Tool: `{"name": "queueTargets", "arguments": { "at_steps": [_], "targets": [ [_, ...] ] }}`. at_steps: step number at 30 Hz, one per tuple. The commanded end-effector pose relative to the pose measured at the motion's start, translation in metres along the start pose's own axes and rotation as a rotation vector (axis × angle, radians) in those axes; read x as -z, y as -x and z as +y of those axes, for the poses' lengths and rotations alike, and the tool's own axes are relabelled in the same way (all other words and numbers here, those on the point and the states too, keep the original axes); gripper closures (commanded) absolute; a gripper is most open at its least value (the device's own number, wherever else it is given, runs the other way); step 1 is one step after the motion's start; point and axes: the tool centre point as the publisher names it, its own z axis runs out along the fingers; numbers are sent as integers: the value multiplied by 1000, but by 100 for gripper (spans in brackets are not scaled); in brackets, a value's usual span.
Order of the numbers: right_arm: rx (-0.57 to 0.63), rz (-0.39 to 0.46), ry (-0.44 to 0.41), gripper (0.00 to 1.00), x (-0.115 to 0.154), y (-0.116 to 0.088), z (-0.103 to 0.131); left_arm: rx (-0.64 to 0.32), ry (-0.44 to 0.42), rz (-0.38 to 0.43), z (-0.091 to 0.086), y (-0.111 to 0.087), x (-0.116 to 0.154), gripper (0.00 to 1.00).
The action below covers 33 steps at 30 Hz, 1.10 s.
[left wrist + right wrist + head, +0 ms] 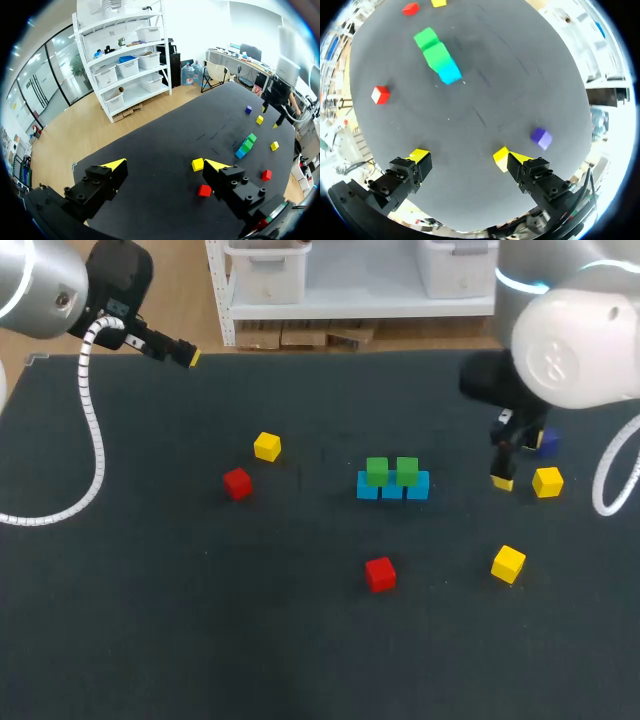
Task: Place the blue cubes, place green cubes on the blue cubes, place the yellow cubes on the green cubes, then place the red cubes on the yellow cubes, and place purple cube on the red cubes.
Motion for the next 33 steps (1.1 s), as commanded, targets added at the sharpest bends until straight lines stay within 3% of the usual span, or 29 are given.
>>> {"name": "queueTargets", "arguments": {
  "at_steps": [1, 13, 21, 33],
  "targets": [
    [-37, -26, 11, 0, -7, -14, -7, -2, -4, -4, 1, -1, 0, 0],
    [-229, -23, 66, 0, -27, -38, -26, -2, -4, -4, 1, -1, 0, 0],
    [-326, -42, 80, 0, -33, -34, -26, -2, -4, -4, 1, -1, 0, 0],
    [-418, -4, 81, 0, -42, -25, -32, -2, -4, -4, 1, -1, 0, 0]
  ]
}}
